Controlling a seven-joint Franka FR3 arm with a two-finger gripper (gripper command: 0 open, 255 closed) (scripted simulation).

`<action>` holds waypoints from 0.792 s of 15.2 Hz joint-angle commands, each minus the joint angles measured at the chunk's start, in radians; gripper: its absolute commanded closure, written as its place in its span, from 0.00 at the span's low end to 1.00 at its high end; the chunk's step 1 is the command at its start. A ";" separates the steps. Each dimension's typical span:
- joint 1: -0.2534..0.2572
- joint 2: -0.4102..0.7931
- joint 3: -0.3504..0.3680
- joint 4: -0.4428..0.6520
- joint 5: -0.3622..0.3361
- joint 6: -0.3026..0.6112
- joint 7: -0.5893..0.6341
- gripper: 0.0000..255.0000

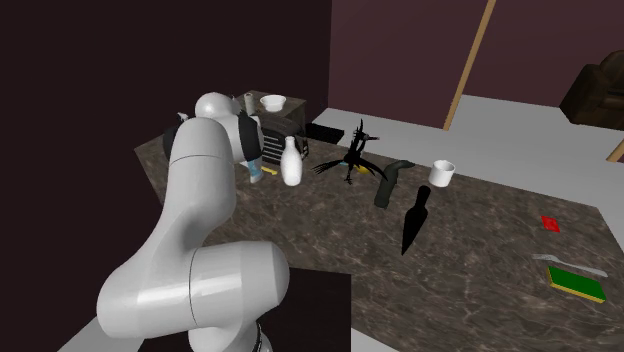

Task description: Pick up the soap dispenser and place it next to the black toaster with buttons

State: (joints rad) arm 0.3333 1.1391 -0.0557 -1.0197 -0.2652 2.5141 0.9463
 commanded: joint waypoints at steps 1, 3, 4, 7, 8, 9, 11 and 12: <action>0.000 0.000 0.000 0.000 0.000 0.000 0.000 0.00; 0.000 0.000 0.000 0.001 0.000 0.000 0.000 0.00; 0.006 -0.049 -0.002 -0.058 -0.004 0.009 0.007 0.00; 0.020 -0.171 -0.006 -0.192 -0.013 0.018 0.022 0.00; 0.020 -0.171 -0.006 -0.192 -0.013 0.018 0.022 0.00; 0.020 -0.171 -0.006 -0.193 -0.013 0.018 0.022 0.00; 0.020 -0.171 -0.006 -0.192 -0.013 0.018 0.022 0.00; 0.020 -0.171 -0.006 -0.192 -0.013 0.018 0.022 0.00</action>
State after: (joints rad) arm 0.3534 0.9696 -0.0613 -1.2103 -0.2780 2.5321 0.9680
